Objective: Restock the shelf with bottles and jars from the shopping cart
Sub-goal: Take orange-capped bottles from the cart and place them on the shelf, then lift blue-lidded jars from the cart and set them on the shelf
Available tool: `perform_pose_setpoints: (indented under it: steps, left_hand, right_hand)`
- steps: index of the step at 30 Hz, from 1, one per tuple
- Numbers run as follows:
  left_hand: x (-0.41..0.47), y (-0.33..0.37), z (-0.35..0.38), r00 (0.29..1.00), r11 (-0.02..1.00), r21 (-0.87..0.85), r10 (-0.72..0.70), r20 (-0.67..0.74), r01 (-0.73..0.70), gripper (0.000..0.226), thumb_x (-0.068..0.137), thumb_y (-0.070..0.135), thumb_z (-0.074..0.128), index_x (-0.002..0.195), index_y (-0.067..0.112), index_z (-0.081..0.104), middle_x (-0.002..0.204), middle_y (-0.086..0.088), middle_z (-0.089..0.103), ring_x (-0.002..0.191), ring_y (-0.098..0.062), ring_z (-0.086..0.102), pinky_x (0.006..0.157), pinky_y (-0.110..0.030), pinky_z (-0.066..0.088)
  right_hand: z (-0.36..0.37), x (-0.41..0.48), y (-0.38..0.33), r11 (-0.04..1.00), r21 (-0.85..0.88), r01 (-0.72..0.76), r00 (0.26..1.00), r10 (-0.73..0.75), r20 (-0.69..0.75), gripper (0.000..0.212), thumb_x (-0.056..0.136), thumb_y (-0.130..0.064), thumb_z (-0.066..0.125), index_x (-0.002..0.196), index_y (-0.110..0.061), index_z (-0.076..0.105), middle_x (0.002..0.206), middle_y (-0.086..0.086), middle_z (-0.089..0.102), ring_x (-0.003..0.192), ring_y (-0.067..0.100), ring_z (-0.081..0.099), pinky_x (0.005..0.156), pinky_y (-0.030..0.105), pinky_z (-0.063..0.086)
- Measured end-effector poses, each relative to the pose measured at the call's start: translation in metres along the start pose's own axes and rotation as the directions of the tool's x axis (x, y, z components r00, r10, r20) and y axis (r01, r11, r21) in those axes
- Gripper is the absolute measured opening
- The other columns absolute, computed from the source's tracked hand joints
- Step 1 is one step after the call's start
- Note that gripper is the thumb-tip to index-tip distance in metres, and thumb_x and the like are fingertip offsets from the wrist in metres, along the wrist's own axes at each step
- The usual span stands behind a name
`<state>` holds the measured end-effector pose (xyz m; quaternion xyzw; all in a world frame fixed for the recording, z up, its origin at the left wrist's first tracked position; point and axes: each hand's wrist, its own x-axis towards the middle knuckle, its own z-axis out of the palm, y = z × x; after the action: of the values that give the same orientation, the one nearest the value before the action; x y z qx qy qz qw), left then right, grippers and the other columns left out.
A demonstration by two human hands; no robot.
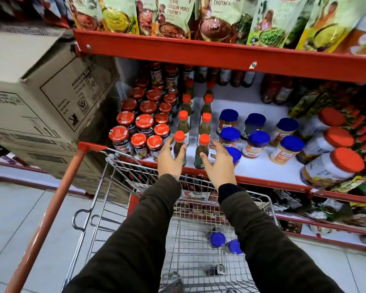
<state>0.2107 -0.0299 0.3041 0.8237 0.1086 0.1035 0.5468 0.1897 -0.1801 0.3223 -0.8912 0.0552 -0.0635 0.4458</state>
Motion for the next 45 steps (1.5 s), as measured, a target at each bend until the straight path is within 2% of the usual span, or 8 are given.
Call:
perform_pose_setpoints:
  steps: [6, 9, 14, 19, 23, 30, 38, 45]
  left_hand:
    - [-0.064, -0.017, 0.013, 1.0, 1.0, -0.014, 0.0, -0.026, -0.001, 0.057, 0.099, 0.033, 0.057, 0.151, 0.023, 0.035, 0.156, -0.003, 0.036, 0.144, -0.012, 0.034, 0.12, -0.036, 0.031]
    - [-0.098, -0.043, 0.028, 0.999, 0.996, 0.093, -0.006, 0.052, 0.001, 0.057, 0.101, 0.037, 0.053, 0.153, 0.024, 0.033, 0.162, 0.002, 0.027, 0.148, -0.012, 0.03, 0.121, -0.047, 0.034]
    - [-0.142, -0.081, 0.052, 0.957, 0.943, 0.33, -0.072, 0.282, -0.027, 0.061, 0.101, 0.04, 0.048, 0.157, 0.026, 0.026, 0.168, 0.002, 0.015, 0.156, -0.022, 0.016, 0.125, -0.051, 0.021]
    - [-0.174, -0.114, 0.081, 0.889, 0.903, 0.428, -0.157, 0.43, -0.047, 0.06, 0.1, 0.034, 0.051, 0.155, 0.027, 0.028, 0.167, -0.002, 0.021, 0.155, -0.024, 0.018, 0.126, -0.047, 0.021]
    - [-0.194, -0.147, 0.103, 0.81, 0.868, 0.491, -0.235, 0.537, -0.074, 0.064, 0.099, 0.03, 0.054, 0.156, 0.021, 0.027, 0.166, -0.005, 0.024, 0.153, -0.025, 0.024, 0.125, -0.039, 0.024]
    - [-0.217, -0.203, 0.145, 0.641, 0.829, 0.551, -0.472, 0.605, 0.09, 0.075, 0.095, 0.016, 0.062, 0.157, 0.015, 0.02, 0.164, -0.007, 0.021, 0.151, -0.026, 0.029, 0.12, -0.025, 0.023]
    - [-0.215, -0.252, 0.188, 0.712, 0.807, 0.533, -0.53, 0.461, 0.255, 0.063, 0.084, 0.001, 0.068, 0.141, 0.015, 0.047, 0.135, -0.01, 0.062, 0.125, -0.029, 0.058, 0.103, -0.028, 0.044]
    - [-0.215, -0.251, 0.189, 0.761, 0.84, 0.443, -0.501, 0.412, 0.313, 0.058, 0.076, 0.009, 0.083, 0.128, 0.007, 0.058, 0.117, -0.013, 0.07, 0.106, -0.028, 0.064, 0.088, -0.025, 0.048]
  right_hand:
    - [-0.004, -0.047, 0.028, 0.991, -0.1, 0.09, 0.996, -0.091, -0.005, 0.043, 0.1, -0.039, 0.052, 0.14, -0.023, 0.049, 0.14, 0.002, 0.056, 0.125, 0.02, 0.057, 0.096, 0.034, 0.051]
    - [-0.006, -0.068, 0.059, 0.97, -0.205, 0.129, 0.991, -0.12, 0.058, 0.048, 0.1, -0.041, 0.051, 0.143, -0.021, 0.047, 0.151, 0.001, 0.047, 0.139, 0.018, 0.044, 0.111, 0.038, 0.044]
    - [-0.015, -0.095, 0.125, 0.912, -0.397, 0.1, 0.977, -0.013, 0.215, 0.058, 0.1, -0.045, 0.048, 0.153, -0.024, 0.035, 0.168, 0.003, 0.019, 0.157, 0.026, 0.011, 0.127, 0.051, 0.012]
    - [-0.026, -0.123, 0.202, 0.903, -0.43, -0.013, 0.943, 0.154, 0.296, 0.059, 0.098, -0.044, 0.052, 0.152, -0.027, 0.034, 0.165, 0.004, 0.025, 0.154, 0.027, 0.02, 0.126, 0.051, 0.017]
    - [-0.032, -0.144, 0.258, 0.907, -0.382, -0.176, 0.828, 0.346, 0.442, 0.065, 0.096, -0.035, 0.06, 0.153, -0.017, 0.033, 0.16, 0.007, 0.032, 0.145, 0.027, 0.037, 0.115, 0.037, 0.037]
    - [-0.013, -0.156, 0.335, 0.858, -0.383, -0.342, 0.616, 0.513, 0.598, 0.076, 0.087, -0.006, 0.072, 0.152, -0.008, 0.032, 0.156, 0.015, 0.036, 0.145, 0.031, 0.038, 0.116, 0.025, 0.024]
    - [0.029, -0.145, 0.379, 0.89, -0.34, -0.305, 0.695, 0.452, 0.56, 0.069, 0.073, -0.005, 0.082, 0.136, -0.013, 0.055, 0.139, 0.01, 0.059, 0.125, 0.029, 0.057, 0.104, 0.027, 0.04]
    - [0.025, -0.149, 0.384, 0.9, -0.264, -0.348, 0.777, 0.434, 0.456, 0.061, 0.067, -0.006, 0.086, 0.124, -0.012, 0.064, 0.115, 0.009, 0.07, 0.098, 0.02, 0.06, 0.085, 0.02, 0.04]
